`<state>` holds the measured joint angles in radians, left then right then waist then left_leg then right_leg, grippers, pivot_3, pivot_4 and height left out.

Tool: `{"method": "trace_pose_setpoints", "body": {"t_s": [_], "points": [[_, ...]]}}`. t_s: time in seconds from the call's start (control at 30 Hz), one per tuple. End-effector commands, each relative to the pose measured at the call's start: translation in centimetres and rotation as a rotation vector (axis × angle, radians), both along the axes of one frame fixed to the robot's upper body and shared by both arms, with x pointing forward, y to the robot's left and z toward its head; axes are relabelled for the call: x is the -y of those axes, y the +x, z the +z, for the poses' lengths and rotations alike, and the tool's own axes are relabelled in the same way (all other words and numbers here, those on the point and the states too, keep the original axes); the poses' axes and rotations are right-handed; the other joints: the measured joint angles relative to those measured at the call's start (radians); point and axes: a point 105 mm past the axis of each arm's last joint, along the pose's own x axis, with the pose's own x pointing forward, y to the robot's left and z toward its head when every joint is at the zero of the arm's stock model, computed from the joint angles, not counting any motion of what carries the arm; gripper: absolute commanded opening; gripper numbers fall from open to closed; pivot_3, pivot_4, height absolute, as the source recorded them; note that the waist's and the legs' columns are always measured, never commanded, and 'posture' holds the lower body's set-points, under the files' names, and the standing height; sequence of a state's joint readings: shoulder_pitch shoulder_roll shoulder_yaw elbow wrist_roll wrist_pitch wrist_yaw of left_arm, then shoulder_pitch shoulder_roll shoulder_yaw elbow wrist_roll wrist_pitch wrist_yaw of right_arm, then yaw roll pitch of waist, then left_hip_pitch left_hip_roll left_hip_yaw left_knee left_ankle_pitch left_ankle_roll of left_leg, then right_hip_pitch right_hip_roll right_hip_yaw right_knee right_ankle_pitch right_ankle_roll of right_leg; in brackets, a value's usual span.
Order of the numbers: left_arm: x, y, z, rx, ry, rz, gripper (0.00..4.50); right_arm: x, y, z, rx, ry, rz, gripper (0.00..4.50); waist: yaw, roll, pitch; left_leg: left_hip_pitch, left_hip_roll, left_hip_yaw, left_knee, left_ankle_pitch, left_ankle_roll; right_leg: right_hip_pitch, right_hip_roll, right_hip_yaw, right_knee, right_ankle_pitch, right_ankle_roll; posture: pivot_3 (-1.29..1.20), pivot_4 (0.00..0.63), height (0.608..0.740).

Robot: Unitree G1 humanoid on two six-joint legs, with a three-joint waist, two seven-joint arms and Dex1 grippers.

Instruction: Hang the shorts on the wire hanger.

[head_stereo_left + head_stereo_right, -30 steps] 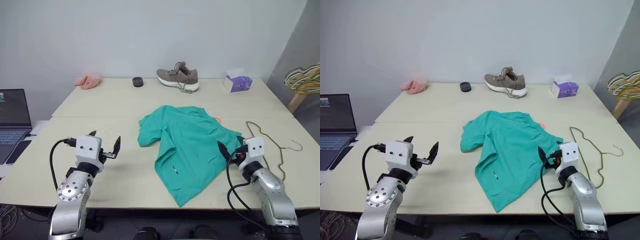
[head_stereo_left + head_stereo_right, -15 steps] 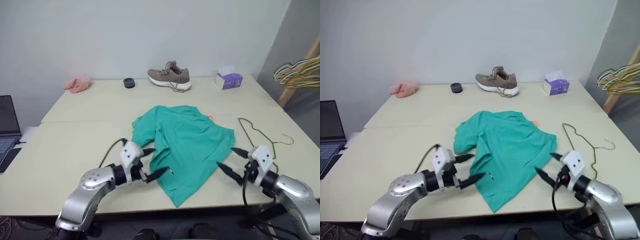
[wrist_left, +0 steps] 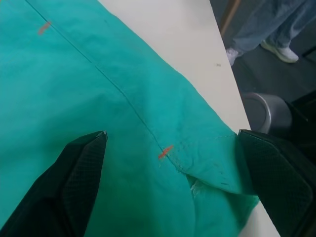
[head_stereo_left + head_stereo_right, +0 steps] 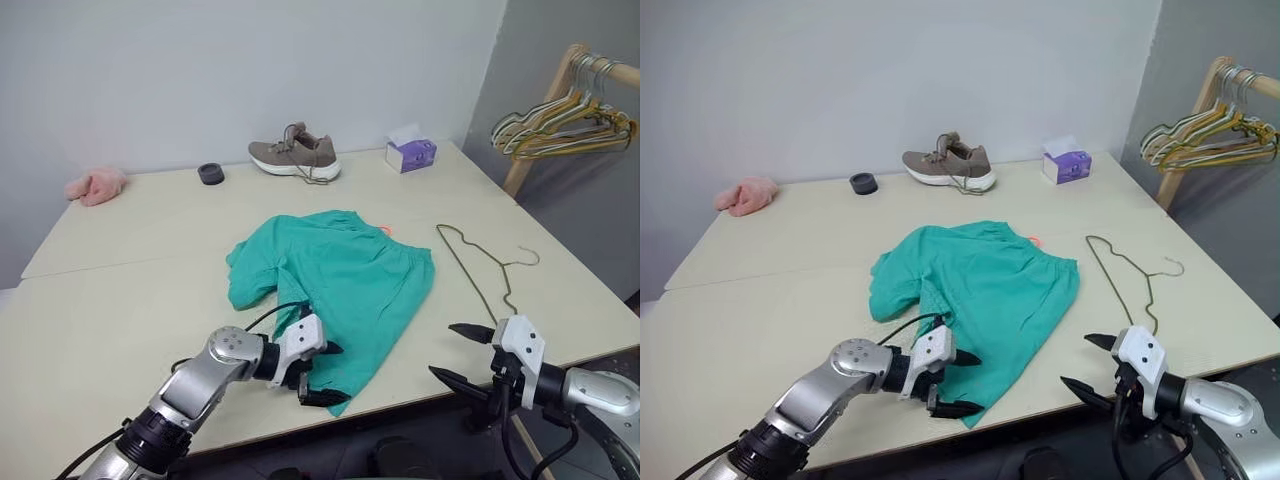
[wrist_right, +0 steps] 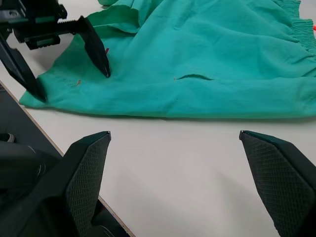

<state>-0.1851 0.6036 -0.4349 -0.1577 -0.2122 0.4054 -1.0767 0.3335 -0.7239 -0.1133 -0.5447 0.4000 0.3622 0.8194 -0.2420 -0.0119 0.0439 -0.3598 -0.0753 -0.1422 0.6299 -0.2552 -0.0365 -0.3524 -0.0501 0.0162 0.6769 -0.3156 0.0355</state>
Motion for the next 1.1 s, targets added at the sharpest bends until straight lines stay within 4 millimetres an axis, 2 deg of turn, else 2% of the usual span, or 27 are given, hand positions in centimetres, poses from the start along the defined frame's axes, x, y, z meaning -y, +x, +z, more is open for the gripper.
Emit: {"method": "trace_pose_setpoints", "body": {"t_s": [0.03,0.1,0.13,0.33,0.57,0.6,0.7,0.83,0.97,1.1], "points": [[0.4,-0.2,-0.4,0.042,0.024,-0.030,4.50,-0.4,0.5,1.1,0.076,-0.010,0.014,4.46,-0.004,0.000,0.000,0.000,0.000,0.000,0.000,0.000,0.000,0.000,0.000,0.000,0.000,0.000,0.000,-0.39,0.000,0.740],[0.1,0.1,-0.9,0.063,0.047,-0.015,4.50,-0.4,0.7,1.2,0.085,-0.014,0.015,4.46,-0.007,0.000,-0.001,0.000,0.000,-0.001,0.000,0.000,0.000,0.000,0.000,0.000,-0.001,0.000,0.001,-0.39,0.000,0.740],[-0.1,0.3,-1.1,0.076,0.059,-0.004,4.11,-0.4,0.7,1.2,0.086,-0.015,0.015,4.50,-0.008,0.000,-0.001,0.000,0.000,-0.001,0.000,0.000,0.000,0.000,0.000,0.000,-0.001,0.001,0.001,-0.39,0.000,0.740],[-1.5,1.6,-1.6,0.143,0.099,0.056,2.46,-0.5,1.2,1.5,0.098,-0.028,0.034,4.50,-0.010,0.000,-0.002,0.001,0.000,-0.001,0.001,0.000,0.000,0.001,0.000,0.000,-0.001,0.001,0.003,-0.38,0.000,0.740],[-3.1,3.7,-0.3,0.214,0.075,0.169,0.20,-0.1,3.3,1.4,0.168,-0.156,0.065,4.50,-0.011,-0.001,-0.003,0.002,0.000,-0.001,0.001,0.000,0.001,0.002,0.000,0.000,0.000,0.003,0.004,-0.36,0.000,0.740],[-3.4,3.9,0.0,0.220,0.069,0.187,0.04,0.1,3.9,1.1,0.178,-0.188,0.060,4.50,-0.011,-0.001,-0.003,0.002,0.000,0.000,0.001,0.000,0.001,0.002,0.000,0.000,0.000,0.003,0.005,-0.36,0.000,0.740],[-4.4,4.4,1.0,0.235,0.047,0.235,0.04,0.4,5.6,0.5,0.215,-0.277,0.076,4.50,-0.013,-0.001,-0.003,0.002,0.000,0.000,0.001,0.000,0.001,0.002,0.000,0.000,0.000,0.003,0.004,-0.35,0.000,0.740],[-6.5,5.2,2.8,0.273,0.032,0.313,0.04,0.4,8.8,-0.7,0.276,-0.395,0.089,4.50,-0.014,-0.001,-0.002,0.001,0.000,0.000,0.001,0.000,0.001,0.000,0.000,0.001,0.000,0.003,0.004,-0.31,0.000,0.740],[-8.7,5.8,5.1,0.319,-0.007,0.400,0.04,-0.8,12.0,-2.1,0.348,-0.512,0.158,4.50,-0.010,-0.001,-0.002,0.000,0.000,-0.001,0.001,0.000,0.001,-0.001,0.000,0.000,0.000,0.003,0.004,-0.28,0.000,0.740],[-10.2,6.0,6.6,0.352,-0.018,0.451,0.04,-2.2,14.5,-2.9,0.404,-0.566,0.201,4.50,-0.009,-0.001,-0.002,0.000,0.000,-0.002,0.001,0.000,0.001,0.000,0.000,0.000,0.000,0.003,0.004,-0.25,0.000,0.740]]}}
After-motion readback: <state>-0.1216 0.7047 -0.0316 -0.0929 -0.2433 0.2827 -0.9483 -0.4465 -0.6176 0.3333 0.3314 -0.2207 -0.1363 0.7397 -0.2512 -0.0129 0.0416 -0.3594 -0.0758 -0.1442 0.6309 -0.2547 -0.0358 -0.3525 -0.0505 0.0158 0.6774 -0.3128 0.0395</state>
